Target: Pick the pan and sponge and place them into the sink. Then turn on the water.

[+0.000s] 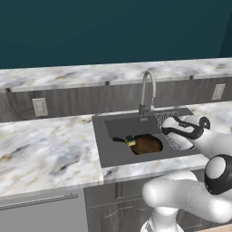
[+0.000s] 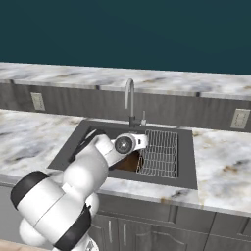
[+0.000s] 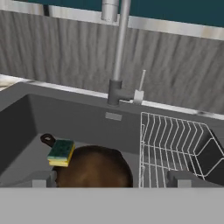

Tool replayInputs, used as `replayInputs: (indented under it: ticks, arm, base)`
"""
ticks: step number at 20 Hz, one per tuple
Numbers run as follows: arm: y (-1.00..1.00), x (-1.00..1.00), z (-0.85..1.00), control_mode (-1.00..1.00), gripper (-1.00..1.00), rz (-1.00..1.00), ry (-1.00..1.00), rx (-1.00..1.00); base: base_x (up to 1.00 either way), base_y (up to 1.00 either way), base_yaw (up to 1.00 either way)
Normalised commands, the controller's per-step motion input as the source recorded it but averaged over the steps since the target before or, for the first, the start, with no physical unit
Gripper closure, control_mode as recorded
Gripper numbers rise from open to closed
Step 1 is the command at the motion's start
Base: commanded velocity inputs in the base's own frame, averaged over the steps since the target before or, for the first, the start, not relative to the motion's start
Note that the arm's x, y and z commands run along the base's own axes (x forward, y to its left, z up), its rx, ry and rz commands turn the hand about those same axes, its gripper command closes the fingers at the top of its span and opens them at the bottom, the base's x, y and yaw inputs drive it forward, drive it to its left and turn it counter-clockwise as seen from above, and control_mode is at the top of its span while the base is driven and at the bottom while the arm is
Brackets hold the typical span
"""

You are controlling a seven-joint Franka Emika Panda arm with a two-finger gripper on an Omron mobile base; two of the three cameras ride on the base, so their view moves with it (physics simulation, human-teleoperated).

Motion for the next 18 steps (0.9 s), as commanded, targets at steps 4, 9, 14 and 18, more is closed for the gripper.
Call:
replayInputs:
  ticks: [4,9,14,18]
  arm:
    - [-0.20,0.00,0.01,-1.00,-1.00,0.04,-0.02,0.00]
    - [-0.10,0.00,0.02,-1.00,-1.00,0.06,-0.04,0.00]
    - [-0.05,0.00,0.23,-1.00,-1.00,0.04,-0.09,0.00]
    - [-0.08,0.00,0.24,-1.00,-1.00,0.03,-0.08,0.00]
  base:
    - [0.00,0.00,0.00]
    - [0.00,0.00,0.00]
    - [0.00,0.00,0.00]
    - [0.00,0.00,0.00]
